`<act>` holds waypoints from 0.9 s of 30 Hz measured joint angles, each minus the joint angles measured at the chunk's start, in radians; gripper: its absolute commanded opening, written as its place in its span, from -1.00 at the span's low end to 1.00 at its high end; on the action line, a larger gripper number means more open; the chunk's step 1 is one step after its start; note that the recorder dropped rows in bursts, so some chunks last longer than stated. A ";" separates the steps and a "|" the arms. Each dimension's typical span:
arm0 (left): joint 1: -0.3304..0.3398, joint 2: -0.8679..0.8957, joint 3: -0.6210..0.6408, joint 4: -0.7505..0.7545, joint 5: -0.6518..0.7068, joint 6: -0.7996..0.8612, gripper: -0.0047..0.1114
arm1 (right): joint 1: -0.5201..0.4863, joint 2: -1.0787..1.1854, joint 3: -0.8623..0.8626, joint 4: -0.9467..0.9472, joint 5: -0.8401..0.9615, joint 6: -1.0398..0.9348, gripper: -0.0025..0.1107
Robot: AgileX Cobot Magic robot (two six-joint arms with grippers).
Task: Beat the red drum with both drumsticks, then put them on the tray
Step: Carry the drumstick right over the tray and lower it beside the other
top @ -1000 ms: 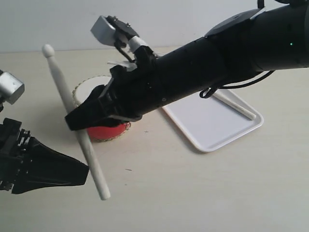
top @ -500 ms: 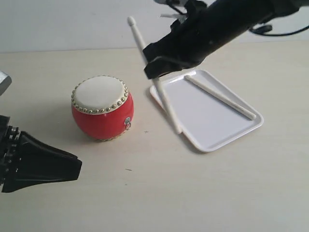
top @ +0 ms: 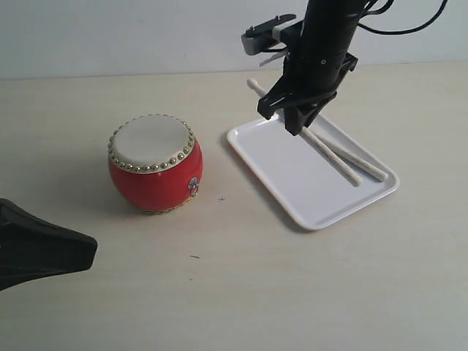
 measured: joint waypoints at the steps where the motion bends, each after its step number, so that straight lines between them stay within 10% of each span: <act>1: 0.000 -0.011 0.000 0.017 -0.008 -0.018 -0.92 | 0.000 0.017 -0.013 -0.008 0.005 0.000 -0.96; 27: 0.000 -0.062 0.000 0.092 -0.047 -0.106 -0.92 | 0.000 0.197 -0.089 -0.138 -0.039 0.029 -0.69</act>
